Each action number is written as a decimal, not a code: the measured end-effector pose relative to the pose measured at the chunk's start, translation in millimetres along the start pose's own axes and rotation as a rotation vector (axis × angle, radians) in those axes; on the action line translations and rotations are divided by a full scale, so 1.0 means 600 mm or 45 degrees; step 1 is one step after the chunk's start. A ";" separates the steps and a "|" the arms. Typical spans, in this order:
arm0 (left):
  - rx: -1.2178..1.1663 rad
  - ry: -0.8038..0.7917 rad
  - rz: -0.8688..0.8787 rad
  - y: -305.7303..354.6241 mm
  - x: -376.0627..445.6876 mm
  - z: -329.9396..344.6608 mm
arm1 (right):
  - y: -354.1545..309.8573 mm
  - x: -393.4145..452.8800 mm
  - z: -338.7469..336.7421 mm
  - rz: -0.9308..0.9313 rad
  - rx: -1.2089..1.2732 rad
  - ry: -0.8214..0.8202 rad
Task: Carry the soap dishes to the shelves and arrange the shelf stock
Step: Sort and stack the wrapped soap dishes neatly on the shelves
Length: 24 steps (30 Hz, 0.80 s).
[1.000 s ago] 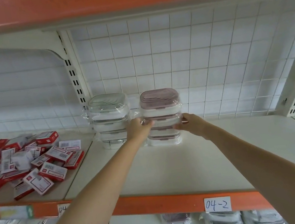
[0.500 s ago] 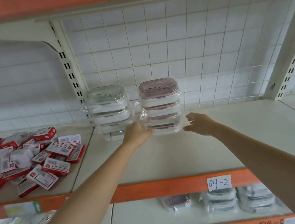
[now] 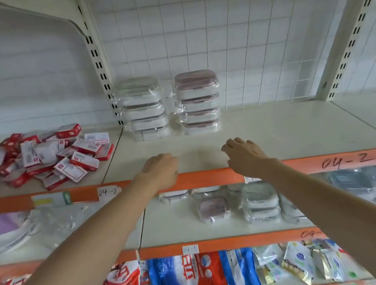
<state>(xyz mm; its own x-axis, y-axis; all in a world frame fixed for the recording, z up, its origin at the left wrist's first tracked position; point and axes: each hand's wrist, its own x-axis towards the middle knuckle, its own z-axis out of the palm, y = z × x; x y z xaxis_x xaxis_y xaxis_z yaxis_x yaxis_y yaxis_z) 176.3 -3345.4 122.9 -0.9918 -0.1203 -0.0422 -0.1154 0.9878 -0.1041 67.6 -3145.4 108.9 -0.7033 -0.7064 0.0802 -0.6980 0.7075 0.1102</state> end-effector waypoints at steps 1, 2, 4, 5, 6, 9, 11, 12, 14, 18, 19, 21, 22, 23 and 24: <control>0.005 0.021 -0.024 0.007 -0.020 0.004 | -0.008 -0.022 0.003 0.004 0.017 0.031; 0.009 0.037 -0.039 0.015 -0.041 0.012 | -0.015 -0.048 0.008 0.001 0.035 0.052; 0.017 0.067 -0.052 0.030 -0.082 0.034 | -0.029 -0.102 0.022 -0.008 0.071 0.062; 0.003 0.079 -0.066 0.040 -0.104 0.048 | -0.037 -0.131 0.030 -0.004 0.095 0.042; -0.020 0.091 -0.075 0.050 -0.125 0.062 | -0.043 -0.156 0.036 -0.003 0.114 0.019; -0.033 0.053 0.012 0.081 -0.182 0.107 | -0.065 -0.221 0.067 -0.019 0.210 -0.077; -0.072 -0.015 0.026 0.101 -0.208 0.137 | -0.078 -0.255 0.091 -0.043 0.240 -0.161; -0.098 -0.062 0.010 0.109 -0.217 0.152 | -0.082 -0.269 0.103 -0.057 0.246 -0.200; -0.136 -0.137 -0.021 0.122 -0.226 0.178 | -0.084 -0.287 0.126 -0.060 0.266 -0.249; -0.218 -0.176 -0.108 0.132 -0.217 0.223 | -0.077 -0.291 0.165 -0.048 0.268 -0.290; -0.240 -0.184 -0.134 0.134 -0.213 0.234 | -0.074 -0.287 0.177 -0.046 0.271 -0.296; -0.258 -0.200 -0.171 0.135 -0.204 0.256 | -0.072 -0.275 0.202 -0.034 0.293 -0.322; -0.262 -0.207 -0.185 0.134 -0.199 0.267 | -0.073 -0.267 0.216 -0.032 0.305 -0.339; -0.269 -0.208 -0.200 0.131 -0.191 0.279 | -0.074 -0.257 0.231 -0.032 0.317 -0.351; -0.274 -0.203 -0.211 0.127 -0.182 0.291 | -0.076 -0.245 0.246 -0.030 0.332 -0.358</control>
<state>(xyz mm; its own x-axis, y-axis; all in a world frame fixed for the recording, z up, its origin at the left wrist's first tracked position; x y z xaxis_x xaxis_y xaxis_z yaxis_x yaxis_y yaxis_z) 285.4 -3274.0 -53.8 -0.9396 -0.2781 -0.1996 -0.3001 0.9497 0.0894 182.9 -3070.4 -54.4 -0.6707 -0.7148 -0.1979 -0.6999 0.6983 -0.1502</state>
